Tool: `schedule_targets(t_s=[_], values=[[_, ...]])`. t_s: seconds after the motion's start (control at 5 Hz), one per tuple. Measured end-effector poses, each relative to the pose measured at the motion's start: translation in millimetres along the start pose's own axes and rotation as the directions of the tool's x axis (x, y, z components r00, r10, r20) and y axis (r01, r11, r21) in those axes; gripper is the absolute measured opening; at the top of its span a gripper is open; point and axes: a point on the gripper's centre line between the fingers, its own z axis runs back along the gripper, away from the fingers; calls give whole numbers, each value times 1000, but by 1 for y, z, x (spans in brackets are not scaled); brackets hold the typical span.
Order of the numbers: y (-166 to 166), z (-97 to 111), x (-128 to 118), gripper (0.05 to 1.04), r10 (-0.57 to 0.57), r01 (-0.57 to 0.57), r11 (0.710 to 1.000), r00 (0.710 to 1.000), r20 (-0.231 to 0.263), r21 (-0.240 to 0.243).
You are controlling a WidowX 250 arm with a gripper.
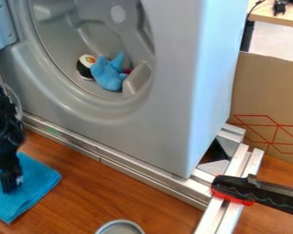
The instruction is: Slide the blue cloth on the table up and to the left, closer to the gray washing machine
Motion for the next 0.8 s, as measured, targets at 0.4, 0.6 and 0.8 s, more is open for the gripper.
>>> schedule_targets(t_s=[0.4, 0.6, 0.8], values=[[5, 42, -12, 1000, 82, -86, 995, 993, 82, 45], [-5, 55, -20, 1000, 69, -67, 998, 991, 116, -20], [-28, 68, -29, 1000, 26, -21, 997, 997, 70, -71]])
